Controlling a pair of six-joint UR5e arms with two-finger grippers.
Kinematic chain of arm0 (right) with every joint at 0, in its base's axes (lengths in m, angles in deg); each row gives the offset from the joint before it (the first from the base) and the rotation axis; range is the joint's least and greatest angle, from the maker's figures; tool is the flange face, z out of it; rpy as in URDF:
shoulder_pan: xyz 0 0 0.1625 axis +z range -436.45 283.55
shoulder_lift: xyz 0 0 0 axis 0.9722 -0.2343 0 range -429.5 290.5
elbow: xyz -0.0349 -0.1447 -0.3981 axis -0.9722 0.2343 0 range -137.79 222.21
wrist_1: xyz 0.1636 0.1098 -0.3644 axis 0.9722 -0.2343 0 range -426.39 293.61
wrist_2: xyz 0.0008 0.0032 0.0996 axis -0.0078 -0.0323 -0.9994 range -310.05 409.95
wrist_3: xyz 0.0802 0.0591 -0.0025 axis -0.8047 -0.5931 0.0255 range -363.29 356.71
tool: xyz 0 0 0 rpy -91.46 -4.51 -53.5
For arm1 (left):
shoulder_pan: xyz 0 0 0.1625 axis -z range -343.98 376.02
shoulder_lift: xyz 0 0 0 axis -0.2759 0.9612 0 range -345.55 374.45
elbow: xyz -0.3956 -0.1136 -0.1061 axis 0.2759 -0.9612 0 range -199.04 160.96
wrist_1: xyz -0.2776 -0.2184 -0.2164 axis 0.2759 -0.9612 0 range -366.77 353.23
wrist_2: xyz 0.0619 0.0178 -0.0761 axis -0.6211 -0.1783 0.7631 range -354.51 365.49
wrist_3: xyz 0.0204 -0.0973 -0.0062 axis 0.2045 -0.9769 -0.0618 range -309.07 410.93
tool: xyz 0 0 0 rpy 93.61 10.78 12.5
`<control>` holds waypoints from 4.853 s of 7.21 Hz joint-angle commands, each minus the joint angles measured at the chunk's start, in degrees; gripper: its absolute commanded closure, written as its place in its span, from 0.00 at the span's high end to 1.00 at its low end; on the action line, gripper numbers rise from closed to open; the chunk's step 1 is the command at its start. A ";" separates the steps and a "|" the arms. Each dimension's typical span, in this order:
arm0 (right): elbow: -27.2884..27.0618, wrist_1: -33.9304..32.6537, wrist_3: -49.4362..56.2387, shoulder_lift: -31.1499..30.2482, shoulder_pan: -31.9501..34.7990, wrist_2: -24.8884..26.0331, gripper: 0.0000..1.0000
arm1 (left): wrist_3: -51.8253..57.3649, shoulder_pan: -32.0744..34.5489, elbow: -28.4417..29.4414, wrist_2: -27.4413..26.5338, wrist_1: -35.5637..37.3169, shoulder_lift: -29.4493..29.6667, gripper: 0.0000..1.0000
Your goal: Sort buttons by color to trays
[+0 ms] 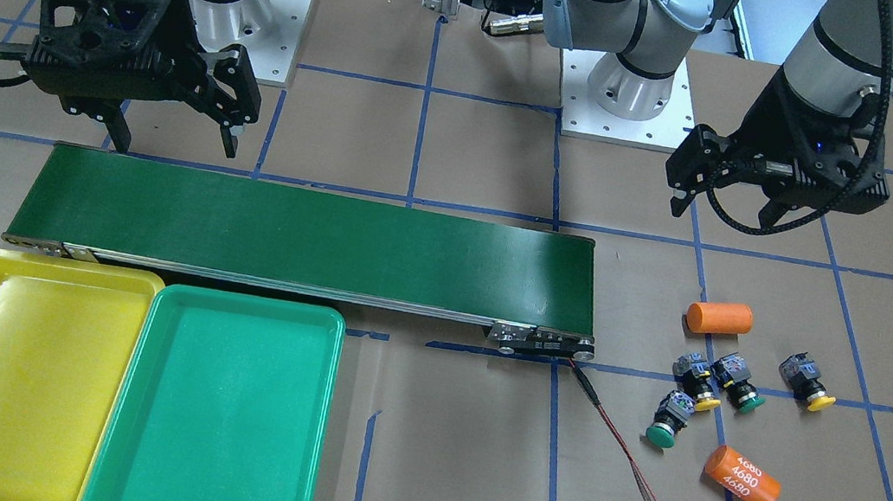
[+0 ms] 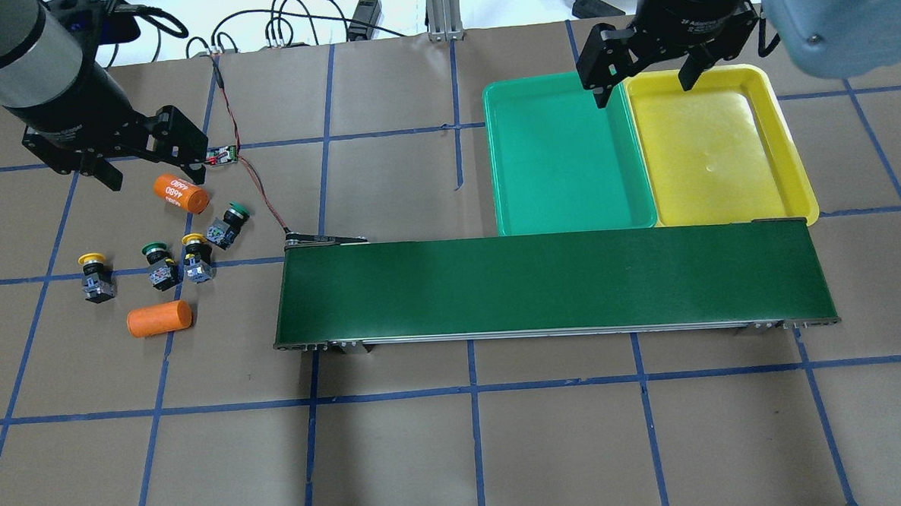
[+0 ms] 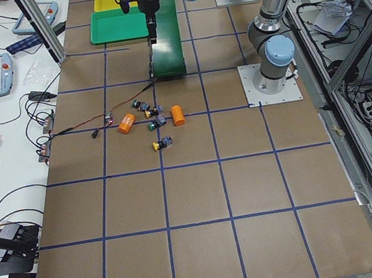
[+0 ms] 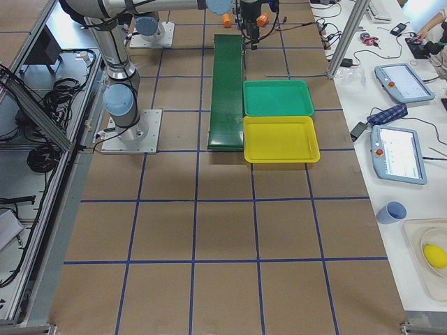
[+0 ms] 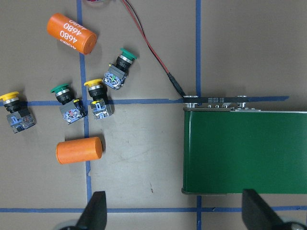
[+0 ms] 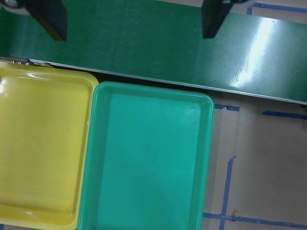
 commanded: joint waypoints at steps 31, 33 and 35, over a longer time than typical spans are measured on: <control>0.27 4.83 -1.12 -0.93 0.15 0.25 1.00 | -19.31 -13.33 0.37 3.36 35.52 36.12 0.03; 0.35 5.44 -1.12 -0.93 -0.46 0.16 1.00 | -18.17 -13.42 0.29 3.70 35.08 34.81 0.00; 0.53 5.62 -1.12 -1.02 -0.64 0.07 1.00 | -19.64 -13.16 0.99 3.18 31.86 31.66 0.00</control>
